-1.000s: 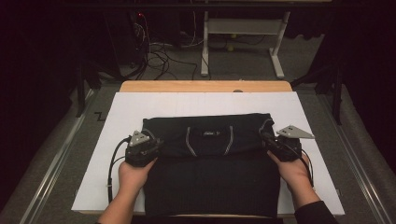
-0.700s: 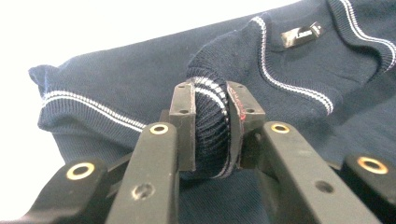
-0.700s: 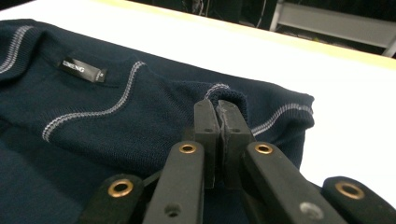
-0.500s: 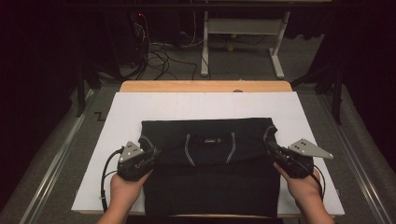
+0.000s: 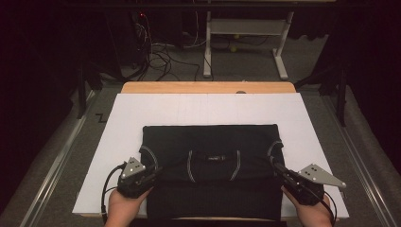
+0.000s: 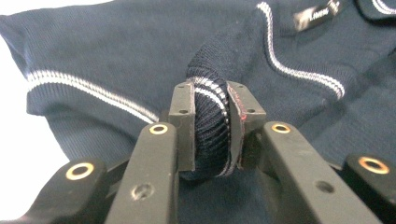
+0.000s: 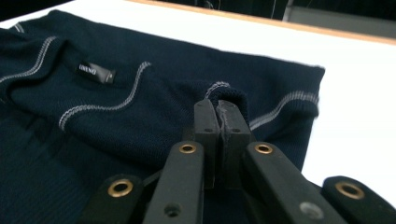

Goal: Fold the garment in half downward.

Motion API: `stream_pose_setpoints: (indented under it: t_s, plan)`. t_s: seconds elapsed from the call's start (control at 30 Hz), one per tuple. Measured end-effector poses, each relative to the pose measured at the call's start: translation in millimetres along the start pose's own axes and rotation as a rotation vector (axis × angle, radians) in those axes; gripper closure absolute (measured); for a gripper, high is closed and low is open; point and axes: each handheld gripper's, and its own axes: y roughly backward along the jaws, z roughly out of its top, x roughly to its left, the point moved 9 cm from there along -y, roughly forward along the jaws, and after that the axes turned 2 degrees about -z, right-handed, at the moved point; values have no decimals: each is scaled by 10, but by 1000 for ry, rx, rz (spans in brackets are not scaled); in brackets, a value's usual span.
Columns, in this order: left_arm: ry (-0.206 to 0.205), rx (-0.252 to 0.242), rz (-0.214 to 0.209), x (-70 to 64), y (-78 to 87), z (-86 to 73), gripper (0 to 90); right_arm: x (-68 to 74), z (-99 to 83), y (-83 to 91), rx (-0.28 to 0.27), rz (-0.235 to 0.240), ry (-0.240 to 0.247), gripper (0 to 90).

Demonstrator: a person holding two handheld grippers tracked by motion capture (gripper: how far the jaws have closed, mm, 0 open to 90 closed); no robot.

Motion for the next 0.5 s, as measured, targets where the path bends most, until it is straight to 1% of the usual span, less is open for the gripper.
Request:
stream_pose_setpoints:
  t_s: [0.1,0.17,0.2,0.23,0.33,0.5]
  plan:
    - [13,10,3,4,-24,-64,703,-1,-100,-2,22,5,-12,884]
    - [12,17,13,11,-54,-96,696,-6,-181,-26,49,7,-12,884]
    - [23,22,10,14,-73,-108,693,-12,-208,-38,58,5,-10,883]
    - [28,24,7,17,-82,-115,689,-18,-246,-53,73,7,-21,883]
    - [30,35,9,29,-109,-139,679,-34,-308,-87,97,8,-23,882]
    - [47,42,12,53,-131,-163,638,-39,-394,-134,135,8,-30,876]
